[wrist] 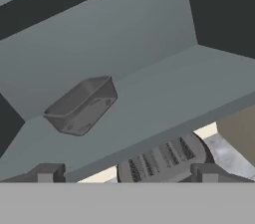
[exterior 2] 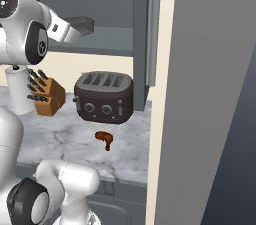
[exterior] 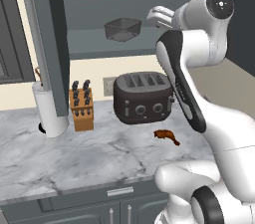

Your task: Retrieve the tupperware from the cabinet, then place the raw meat into the tupperware to avoid contamination.

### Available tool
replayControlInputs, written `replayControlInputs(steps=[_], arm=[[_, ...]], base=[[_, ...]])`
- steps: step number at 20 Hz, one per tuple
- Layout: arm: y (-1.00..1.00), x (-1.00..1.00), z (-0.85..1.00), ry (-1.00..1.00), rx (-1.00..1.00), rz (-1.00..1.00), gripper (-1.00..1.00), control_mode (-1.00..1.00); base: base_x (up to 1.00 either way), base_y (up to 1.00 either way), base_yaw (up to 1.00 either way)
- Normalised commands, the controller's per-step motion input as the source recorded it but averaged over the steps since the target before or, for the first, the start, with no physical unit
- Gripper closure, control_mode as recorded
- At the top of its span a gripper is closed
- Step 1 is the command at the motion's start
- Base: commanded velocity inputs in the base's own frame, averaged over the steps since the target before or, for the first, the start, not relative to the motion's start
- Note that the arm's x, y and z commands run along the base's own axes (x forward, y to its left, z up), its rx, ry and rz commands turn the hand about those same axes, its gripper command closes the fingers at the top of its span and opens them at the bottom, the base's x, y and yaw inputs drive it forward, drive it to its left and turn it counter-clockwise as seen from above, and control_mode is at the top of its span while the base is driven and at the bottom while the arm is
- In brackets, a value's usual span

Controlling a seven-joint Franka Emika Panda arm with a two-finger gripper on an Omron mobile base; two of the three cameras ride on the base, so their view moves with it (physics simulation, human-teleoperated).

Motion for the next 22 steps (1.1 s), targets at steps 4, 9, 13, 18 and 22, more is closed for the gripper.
replayControlInputs(steps=[4,9,13,18,22], arm=[[0.19,0.39,0.00,0.02,0.03,0.00,-1.00,-1.00],[0.16,0.42,0.00,0.03,0.03,0.00,-1.00,-1.00],[0.08,0.46,0.00,0.07,0.03,0.00,-1.00,-1.00],[0.07,0.43,-0.03,0.09,0.02,0.00,-1.00,-1.00],[0.09,0.40,-0.10,0.10,0.00,0.00,-1.00,-1.00]], base=[[0.00,0.00,0.00],[0.00,0.00,0.00],[0.00,0.00,0.00],[0.00,0.00,0.00],[0.00,0.00,0.00]])
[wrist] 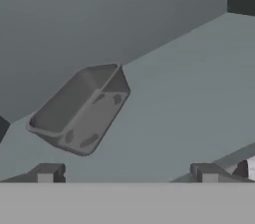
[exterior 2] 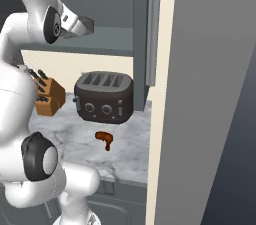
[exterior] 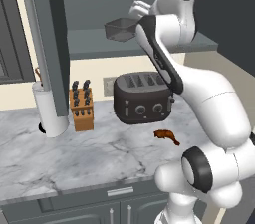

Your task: Retrieve the tupperware from the cabinet, then place the raw meat into the tupperware to avoid contamination.

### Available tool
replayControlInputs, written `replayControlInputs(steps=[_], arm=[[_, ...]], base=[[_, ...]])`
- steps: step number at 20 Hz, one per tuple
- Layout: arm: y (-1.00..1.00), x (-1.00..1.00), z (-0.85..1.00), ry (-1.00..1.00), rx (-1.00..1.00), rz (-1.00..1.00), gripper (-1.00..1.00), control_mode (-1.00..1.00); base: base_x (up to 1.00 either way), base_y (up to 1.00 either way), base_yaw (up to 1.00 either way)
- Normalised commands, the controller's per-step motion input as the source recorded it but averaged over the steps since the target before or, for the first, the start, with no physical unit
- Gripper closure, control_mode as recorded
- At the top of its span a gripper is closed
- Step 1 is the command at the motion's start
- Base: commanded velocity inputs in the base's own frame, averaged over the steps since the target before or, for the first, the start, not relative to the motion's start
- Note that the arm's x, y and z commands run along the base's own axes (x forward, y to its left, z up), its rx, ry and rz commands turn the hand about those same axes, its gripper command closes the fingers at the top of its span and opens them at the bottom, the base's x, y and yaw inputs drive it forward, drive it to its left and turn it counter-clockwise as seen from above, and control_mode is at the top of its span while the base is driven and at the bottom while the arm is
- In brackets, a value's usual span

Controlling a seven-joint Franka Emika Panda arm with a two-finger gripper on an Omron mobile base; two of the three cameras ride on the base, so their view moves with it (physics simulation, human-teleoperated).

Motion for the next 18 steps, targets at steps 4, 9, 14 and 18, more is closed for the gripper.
replayControlInputs(steps=[4,9,14,18], arm=[[0.12,0.37,-0.06,0.04,0.00,0.00,-1.00,-1.00],[0.10,0.29,-0.15,0.01,0.00,0.00,-1.00,-1.00],[0.10,0.23,-0.28,0.01,-0.01,0.00,-1.00,-1.00],[0.08,0.27,-0.15,0.00,0.00,0.00,-1.00,-1.00]], base=[[0.00,0.00,0.00],[0.00,0.00,0.00],[0.00,0.00,0.00],[0.00,0.00,0.00]])
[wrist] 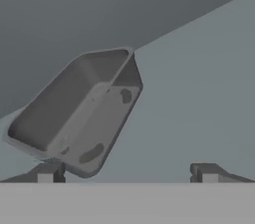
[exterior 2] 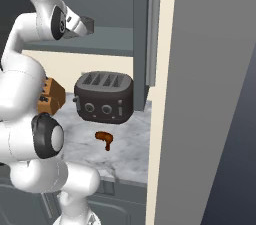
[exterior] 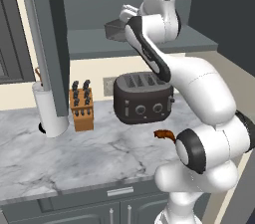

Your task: Retrieve the tupperware from the cabinet, then place the raw meat into the tupperware to avoid contamination.

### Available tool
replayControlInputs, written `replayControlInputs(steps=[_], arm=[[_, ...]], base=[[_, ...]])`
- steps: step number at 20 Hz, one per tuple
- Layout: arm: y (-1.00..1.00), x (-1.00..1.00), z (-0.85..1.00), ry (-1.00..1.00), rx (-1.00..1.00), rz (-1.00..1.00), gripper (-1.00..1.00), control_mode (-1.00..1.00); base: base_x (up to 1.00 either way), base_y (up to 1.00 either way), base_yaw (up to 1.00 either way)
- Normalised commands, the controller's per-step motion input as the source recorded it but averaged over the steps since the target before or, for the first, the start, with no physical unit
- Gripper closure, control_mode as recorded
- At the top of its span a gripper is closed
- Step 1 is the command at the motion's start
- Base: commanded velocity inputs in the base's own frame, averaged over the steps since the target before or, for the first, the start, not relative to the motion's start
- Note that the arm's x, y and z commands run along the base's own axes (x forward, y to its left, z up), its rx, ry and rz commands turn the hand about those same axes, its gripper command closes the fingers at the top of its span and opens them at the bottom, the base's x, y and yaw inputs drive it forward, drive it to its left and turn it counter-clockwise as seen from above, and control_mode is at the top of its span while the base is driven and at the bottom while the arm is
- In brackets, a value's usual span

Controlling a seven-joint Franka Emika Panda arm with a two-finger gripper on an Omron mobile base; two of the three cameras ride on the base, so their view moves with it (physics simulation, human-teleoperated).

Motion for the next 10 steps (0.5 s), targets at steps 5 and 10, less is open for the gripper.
replayControlInputs(steps=[5,10], arm=[[0.10,0.40,-0.03,0.00,0.00,0.00,-1.00,-1.00],[0.14,0.42,0.00,0.00,0.00,-0.01,-1.00,-1.00]], base=[[0.00,0.00,0.00],[0.00,0.00,0.00]])
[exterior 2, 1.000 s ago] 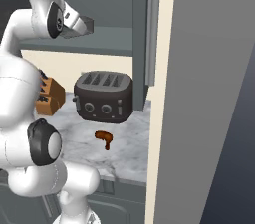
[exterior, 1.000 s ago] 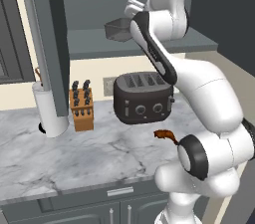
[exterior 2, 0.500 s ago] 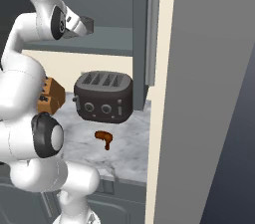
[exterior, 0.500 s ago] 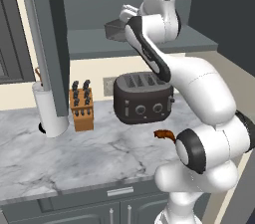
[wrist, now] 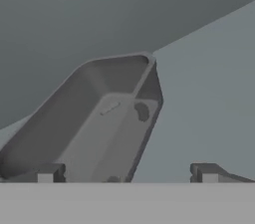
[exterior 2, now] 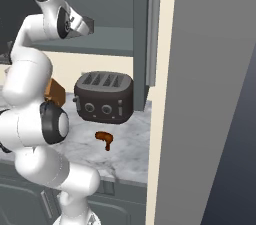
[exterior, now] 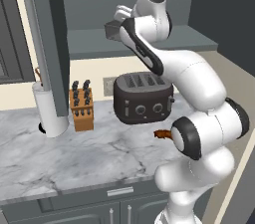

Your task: Retrieve the tupperware from the cabinet, then place the raw meat into the tupperware to avoid contamination.

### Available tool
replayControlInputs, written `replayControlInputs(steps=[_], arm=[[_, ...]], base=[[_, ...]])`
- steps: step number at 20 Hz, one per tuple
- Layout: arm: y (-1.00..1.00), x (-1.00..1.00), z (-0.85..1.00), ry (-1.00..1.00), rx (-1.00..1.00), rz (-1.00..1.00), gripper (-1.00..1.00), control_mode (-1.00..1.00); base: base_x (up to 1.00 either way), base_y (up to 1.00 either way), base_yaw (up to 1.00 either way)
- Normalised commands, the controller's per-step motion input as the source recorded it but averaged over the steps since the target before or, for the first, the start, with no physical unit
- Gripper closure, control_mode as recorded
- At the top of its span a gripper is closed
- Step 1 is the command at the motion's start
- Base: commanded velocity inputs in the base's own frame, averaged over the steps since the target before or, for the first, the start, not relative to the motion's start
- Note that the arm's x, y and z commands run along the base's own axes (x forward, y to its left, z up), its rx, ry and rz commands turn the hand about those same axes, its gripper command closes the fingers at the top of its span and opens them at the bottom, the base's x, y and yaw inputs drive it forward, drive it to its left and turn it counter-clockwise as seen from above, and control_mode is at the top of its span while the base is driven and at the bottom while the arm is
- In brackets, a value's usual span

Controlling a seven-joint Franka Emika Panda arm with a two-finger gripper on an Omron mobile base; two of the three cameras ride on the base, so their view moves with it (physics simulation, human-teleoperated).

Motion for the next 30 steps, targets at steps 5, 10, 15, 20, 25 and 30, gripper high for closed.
replayControlInputs(steps=[5,10,15,20,25,30], arm=[[0.16,0.37,0.00,0.00,0.00,-0.02,-1.00,-1.00],[0.08,0.23,-0.08,0.03,0.00,-0.01,-1.00,-1.00],[0.00,0.00,-0.29,0.04,-0.01,0.00,1.00,-1.00],[0.00,0.00,-0.08,-0.01,0.00,0.00,1.00,-1.00],[0.00,-0.20,-0.02,-0.04,0.00,0.00,1.00,-1.00],[0.00,-0.49,0.00,-0.07,0.00,0.00,1.00,-1.00]], base=[[0.00,0.00,0.00],[0.00,0.00,0.00],[0.00,0.00,0.00],[0.00,0.00,0.00],[0.00,0.00,0.00],[0.00,0.00,0.00]])
